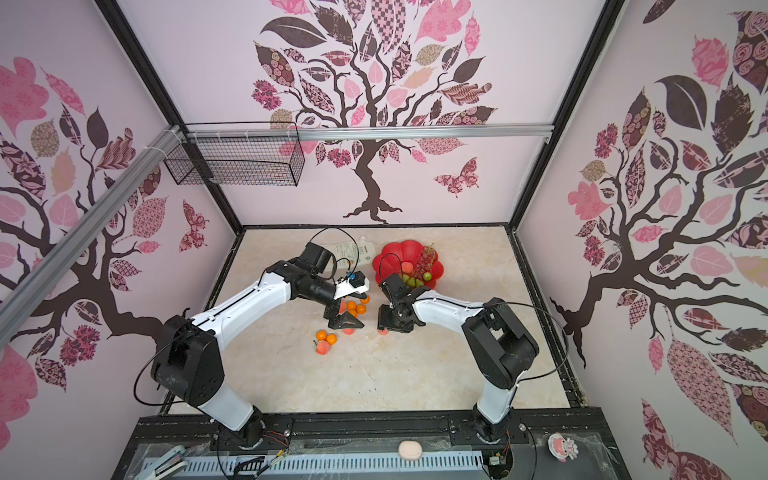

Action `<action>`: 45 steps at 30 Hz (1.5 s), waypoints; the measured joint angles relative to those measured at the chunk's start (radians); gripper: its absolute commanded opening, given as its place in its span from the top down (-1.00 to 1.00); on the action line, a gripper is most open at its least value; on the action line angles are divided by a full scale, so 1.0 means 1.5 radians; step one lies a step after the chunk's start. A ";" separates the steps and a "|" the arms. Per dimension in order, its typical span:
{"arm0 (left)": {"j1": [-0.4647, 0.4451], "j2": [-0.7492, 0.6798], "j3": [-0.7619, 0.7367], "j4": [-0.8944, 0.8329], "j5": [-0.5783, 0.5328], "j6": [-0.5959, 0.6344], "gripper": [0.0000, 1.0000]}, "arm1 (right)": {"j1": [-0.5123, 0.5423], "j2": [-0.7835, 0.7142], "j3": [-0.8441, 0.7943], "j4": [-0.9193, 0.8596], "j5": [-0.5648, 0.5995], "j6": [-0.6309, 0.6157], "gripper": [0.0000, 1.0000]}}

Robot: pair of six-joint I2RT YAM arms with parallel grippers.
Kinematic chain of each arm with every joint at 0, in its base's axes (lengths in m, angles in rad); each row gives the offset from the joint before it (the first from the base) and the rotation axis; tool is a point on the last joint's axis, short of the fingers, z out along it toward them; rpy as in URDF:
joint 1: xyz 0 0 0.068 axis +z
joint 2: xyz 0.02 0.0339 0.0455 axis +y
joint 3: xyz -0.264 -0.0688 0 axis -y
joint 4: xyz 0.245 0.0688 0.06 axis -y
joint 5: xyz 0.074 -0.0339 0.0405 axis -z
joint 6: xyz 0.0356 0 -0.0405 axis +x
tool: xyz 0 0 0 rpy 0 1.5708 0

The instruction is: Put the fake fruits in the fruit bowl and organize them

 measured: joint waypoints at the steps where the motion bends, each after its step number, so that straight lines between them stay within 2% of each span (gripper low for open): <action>1: 0.000 0.000 0.000 0.000 -0.003 0.000 -0.97 | 0.000 0.004 0.002 0.001 0.000 -0.002 -0.14; 15: 0.000 0.000 -0.015 0.039 -0.085 -0.023 -0.97 | 0.008 0.035 0.017 -0.007 0.002 -0.015 -0.13; 34: 0.000 0.000 -0.015 0.061 -0.110 -0.054 -0.97 | 0.012 0.051 0.036 -0.029 0.013 -0.019 0.02; 37: 0.000 0.004 -0.015 0.076 -0.115 -0.077 -0.97 | 0.012 0.050 0.036 -0.030 0.022 -0.020 0.03; 45: 0.000 0.049 -0.014 0.145 -0.152 -0.209 -0.97 | 0.012 0.027 0.036 -0.046 0.052 -0.020 0.04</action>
